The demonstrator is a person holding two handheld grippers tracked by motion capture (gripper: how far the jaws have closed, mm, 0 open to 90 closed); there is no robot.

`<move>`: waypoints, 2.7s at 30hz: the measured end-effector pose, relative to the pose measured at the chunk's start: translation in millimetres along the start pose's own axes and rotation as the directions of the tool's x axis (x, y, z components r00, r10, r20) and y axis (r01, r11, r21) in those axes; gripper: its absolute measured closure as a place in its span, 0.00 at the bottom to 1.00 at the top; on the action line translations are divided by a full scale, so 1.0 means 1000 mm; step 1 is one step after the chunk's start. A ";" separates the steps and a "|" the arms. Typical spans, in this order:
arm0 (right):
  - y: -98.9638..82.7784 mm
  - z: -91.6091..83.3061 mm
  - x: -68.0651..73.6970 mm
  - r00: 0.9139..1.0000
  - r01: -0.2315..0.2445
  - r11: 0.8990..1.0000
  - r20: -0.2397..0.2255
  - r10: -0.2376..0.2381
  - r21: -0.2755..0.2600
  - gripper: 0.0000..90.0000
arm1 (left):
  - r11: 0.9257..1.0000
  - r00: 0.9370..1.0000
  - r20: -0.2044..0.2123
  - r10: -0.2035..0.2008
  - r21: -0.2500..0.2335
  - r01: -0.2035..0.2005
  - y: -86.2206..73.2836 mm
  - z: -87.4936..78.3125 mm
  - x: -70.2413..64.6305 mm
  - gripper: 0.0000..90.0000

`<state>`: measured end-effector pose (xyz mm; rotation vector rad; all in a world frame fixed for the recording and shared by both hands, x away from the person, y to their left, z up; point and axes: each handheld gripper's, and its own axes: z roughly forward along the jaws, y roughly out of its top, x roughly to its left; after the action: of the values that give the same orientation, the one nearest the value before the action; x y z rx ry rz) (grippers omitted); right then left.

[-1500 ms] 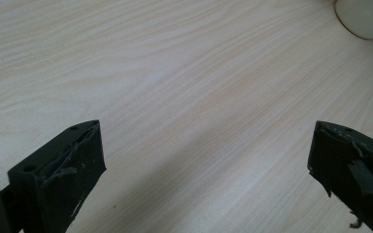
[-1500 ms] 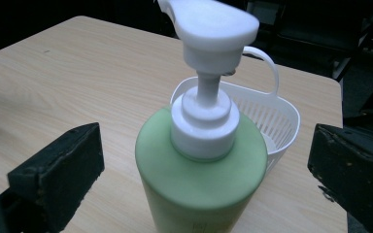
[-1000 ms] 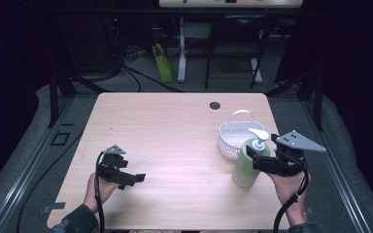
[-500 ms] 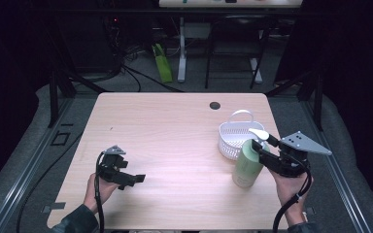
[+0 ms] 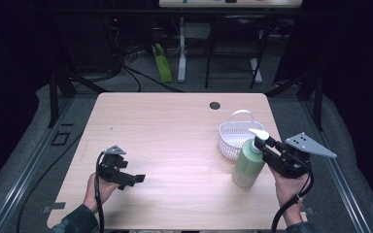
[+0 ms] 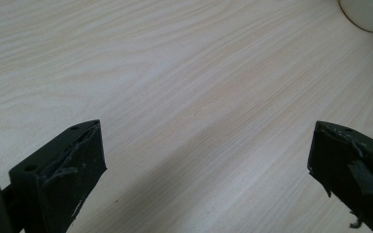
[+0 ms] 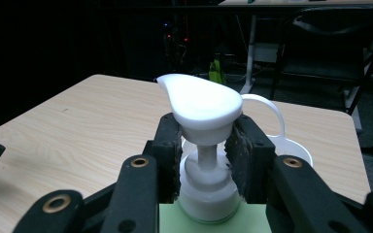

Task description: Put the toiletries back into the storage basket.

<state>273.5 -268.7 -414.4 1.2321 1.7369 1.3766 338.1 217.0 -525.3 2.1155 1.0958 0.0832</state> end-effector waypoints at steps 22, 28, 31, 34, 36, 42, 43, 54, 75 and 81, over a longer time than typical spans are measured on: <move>0.005 -0.007 0.000 0.999 -0.027 0.999 -0.029 0.025 -0.046 0.75 | 1.000 1.000 -0.008 0.014 -0.020 -0.015 0.000 0.000 -0.002 0.00; 0.009 -0.010 0.003 0.999 -0.017 0.999 -0.042 0.016 -0.041 0.75 | 0.999 1.000 -0.004 0.003 -0.039 -0.003 0.000 -0.003 0.000 0.00; 0.010 -0.010 0.004 0.999 -0.011 0.999 -0.046 0.009 -0.037 0.75 | 0.999 1.000 -0.008 0.003 -0.033 -0.003 0.000 -0.002 0.000 0.00; 0.011 -0.011 0.005 0.999 -0.006 0.999 -0.050 0.004 -0.033 0.75 | 1.000 1.000 -0.002 0.007 -0.018 -0.007 0.000 0.000 -0.001 0.00; 0.012 -0.012 0.006 0.999 -0.003 1.000 -0.050 0.001 -0.031 0.75 | 1.000 1.000 -0.003 0.012 -0.016 -0.012 0.000 0.001 -0.003 0.01; 0.018 -0.015 0.006 0.998 -0.008 1.000 -0.057 0.007 -0.016 0.75 | 1.000 1.000 -0.011 0.007 -0.023 -0.007 0.002 0.003 -0.003 0.01; 0.018 -0.015 0.006 0.998 -0.008 1.000 -0.057 0.007 -0.016 0.75 | 1.000 1.000 -0.013 0.004 -0.022 -0.005 0.002 0.003 -0.003 0.01; 0.025 -0.019 0.004 0.999 -0.006 1.000 -0.052 0.005 -0.012 0.75 | 0.999 0.994 -0.095 0.052 0.018 -0.051 0.003 0.008 -0.004 0.06; 0.040 -0.025 0.003 0.999 0.000 0.999 -0.035 -0.001 -0.040 0.75 | 0.998 0.970 -0.234 -0.061 -0.046 0.051 0.001 0.007 0.009 0.06; 0.047 -0.027 0.001 0.999 -0.008 0.998 -0.033 0.006 -0.068 0.75 | 0.999 0.962 -0.271 -0.041 -0.038 0.032 0.000 0.006 0.011 0.03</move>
<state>263.2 -277.6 -362.0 1.1861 1.6946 1.4554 347.9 221.4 -532.5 2.0949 1.2820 0.3823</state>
